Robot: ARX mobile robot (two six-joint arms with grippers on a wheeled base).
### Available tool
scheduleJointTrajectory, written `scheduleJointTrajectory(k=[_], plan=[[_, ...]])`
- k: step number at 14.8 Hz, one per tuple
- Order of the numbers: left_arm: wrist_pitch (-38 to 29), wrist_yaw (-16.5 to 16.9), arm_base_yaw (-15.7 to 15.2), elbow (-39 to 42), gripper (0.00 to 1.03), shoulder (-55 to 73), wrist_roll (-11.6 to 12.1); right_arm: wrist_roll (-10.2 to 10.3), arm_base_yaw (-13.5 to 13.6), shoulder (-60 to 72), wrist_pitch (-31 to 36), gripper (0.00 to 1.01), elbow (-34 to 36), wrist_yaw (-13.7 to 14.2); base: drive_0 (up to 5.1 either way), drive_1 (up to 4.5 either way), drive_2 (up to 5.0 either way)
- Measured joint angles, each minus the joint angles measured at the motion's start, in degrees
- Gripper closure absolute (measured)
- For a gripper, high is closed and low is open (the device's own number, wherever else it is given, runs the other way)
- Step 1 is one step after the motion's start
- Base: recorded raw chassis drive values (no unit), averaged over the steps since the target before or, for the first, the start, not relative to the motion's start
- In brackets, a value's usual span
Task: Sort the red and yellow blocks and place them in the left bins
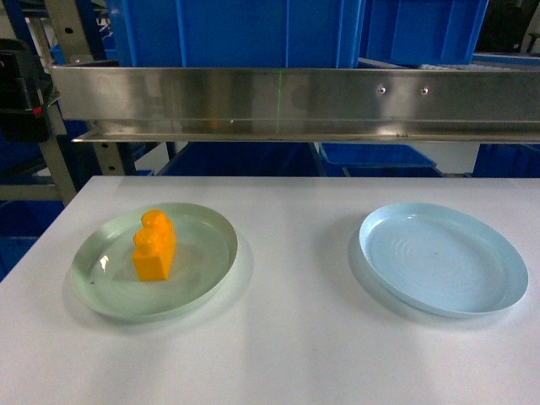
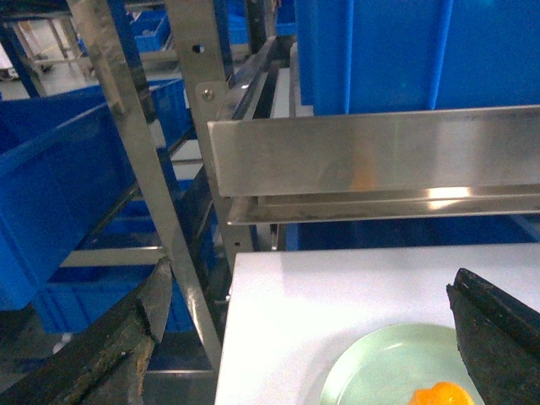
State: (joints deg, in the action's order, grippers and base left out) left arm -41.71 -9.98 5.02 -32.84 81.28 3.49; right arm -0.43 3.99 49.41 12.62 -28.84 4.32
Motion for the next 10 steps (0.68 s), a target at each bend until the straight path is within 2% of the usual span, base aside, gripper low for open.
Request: scheduleJointTrajectory(k=[1, 3, 5, 8, 10], plan=[[13.11, -3.87, 2.91, -9.92, 0.05, 4.35, -3.45, 0.02, 0.0, 0.0, 0.0, 0.72, 0.0, -0.02, 0.0, 0.0, 0.0], [22.1, -8.66, 6.45, -17.03, 0.05, 10.32, -6.29, 0.02, 0.0, 0.0, -0.02, 0.72, 0.0, 0.0, 0.0, 0.0, 0.0], [27.41, -13.2, 9.66, -20.24, 0.05, 14.8, -8.31, 0.02, 0.0, 0.0, 0.02, 0.72, 0.0, -0.02, 0.0, 0.0, 0.0], [35.43, -13.31, 11.56, -22.27, 0.05, 19.67, -12.61, 0.02, 0.0, 0.0, 0.02, 0.72, 0.0, -0.02, 0.0, 0.0, 0.0], [37.86, -12.68, 11.65, -23.34, 0.05, 21.77, -14.86, 0.02, 0.0, 0.0, 0.0, 0.72, 0.0, -0.02, 0.0, 0.0, 0.0]])
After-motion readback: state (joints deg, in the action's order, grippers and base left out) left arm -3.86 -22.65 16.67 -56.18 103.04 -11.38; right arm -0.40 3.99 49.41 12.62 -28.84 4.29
